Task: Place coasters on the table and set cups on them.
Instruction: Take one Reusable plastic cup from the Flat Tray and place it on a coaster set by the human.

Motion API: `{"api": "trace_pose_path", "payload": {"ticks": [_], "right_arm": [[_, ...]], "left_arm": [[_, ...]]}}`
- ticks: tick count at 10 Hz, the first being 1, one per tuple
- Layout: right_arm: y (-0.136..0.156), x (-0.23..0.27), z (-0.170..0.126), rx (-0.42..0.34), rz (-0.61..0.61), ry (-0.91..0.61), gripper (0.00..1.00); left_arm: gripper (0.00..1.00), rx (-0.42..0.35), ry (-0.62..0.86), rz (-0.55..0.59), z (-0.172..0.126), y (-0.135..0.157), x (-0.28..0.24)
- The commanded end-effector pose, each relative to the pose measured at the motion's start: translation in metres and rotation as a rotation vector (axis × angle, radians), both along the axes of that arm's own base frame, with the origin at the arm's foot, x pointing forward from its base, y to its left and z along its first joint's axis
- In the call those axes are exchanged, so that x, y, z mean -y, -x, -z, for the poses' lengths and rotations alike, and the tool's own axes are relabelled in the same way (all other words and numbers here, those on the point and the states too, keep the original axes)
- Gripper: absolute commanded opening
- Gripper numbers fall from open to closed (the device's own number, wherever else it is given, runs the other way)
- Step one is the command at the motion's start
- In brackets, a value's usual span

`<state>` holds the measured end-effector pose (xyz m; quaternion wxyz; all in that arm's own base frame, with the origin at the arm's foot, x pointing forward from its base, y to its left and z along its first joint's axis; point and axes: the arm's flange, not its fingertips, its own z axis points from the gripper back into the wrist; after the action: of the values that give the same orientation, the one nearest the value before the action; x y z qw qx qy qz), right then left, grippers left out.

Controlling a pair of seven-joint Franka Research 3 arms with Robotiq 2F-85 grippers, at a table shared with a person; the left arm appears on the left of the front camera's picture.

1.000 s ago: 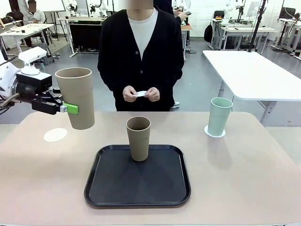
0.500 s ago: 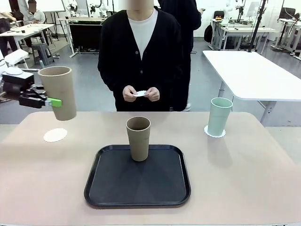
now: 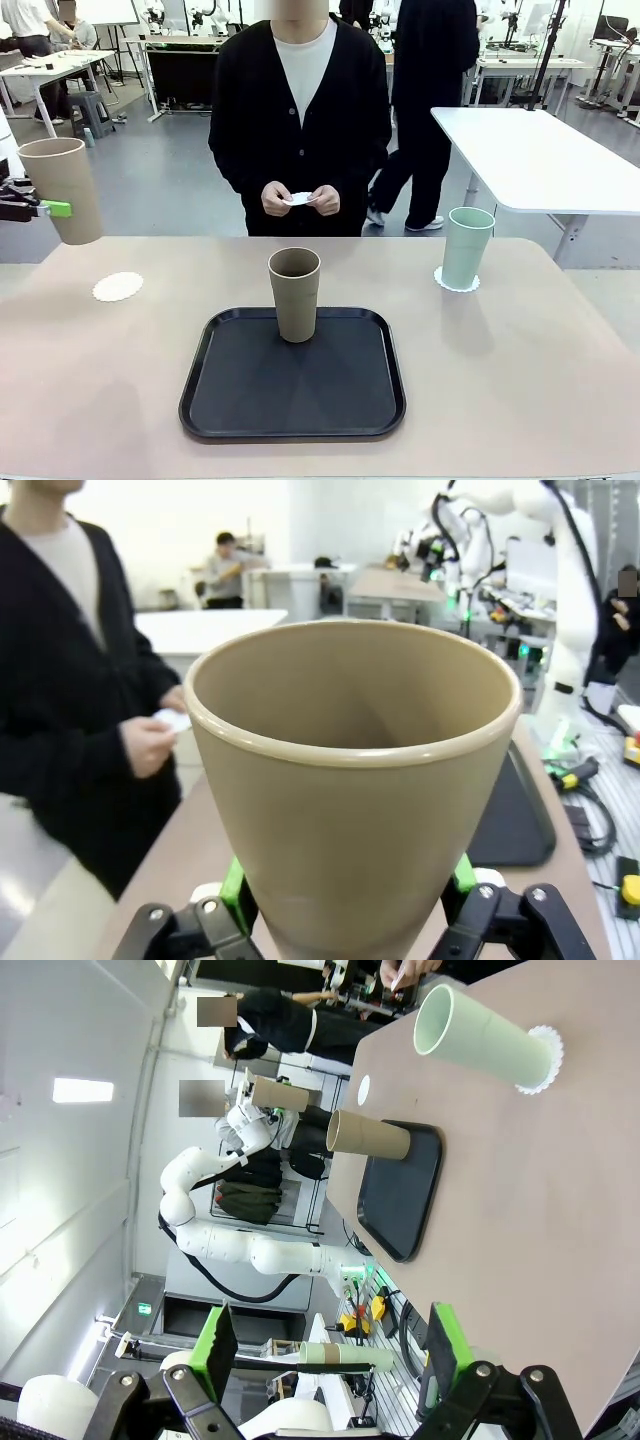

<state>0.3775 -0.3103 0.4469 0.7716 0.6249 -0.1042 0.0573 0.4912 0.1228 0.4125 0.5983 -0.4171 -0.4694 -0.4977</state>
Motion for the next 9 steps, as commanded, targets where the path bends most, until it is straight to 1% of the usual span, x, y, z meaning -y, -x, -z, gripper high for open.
{"api": "trace_pose_path", "payload": {"ticks": [1,2,3,4,9], "right_arm": [[0.001,-0.001,-0.002,-0.001,0.0,0.003,1.0],[0.001,-0.001,-0.002,-0.001,0.0,0.003,1.0],[0.001,-0.001,-0.002,-0.001,0.0,0.003,1.0],[0.001,-0.001,-0.002,-0.001,0.0,0.003,1.0],[0.001,-0.001,-0.002,-0.001,0.0,0.003,1.0]], "left_arm": [[0.85,0.029,0.022,-0.032,-0.004,-0.01,-0.012],[0.85,0.037,0.029,-0.042,-0.005,-0.011,-0.012],[0.85,0.047,0.027,-0.069,-0.006,-0.007,-0.002],[0.85,0.011,0.006,-0.034,-0.002,-0.005,-0.014],[0.85,0.011,0.006,-0.034,-0.002,-0.005,-0.014]]}}
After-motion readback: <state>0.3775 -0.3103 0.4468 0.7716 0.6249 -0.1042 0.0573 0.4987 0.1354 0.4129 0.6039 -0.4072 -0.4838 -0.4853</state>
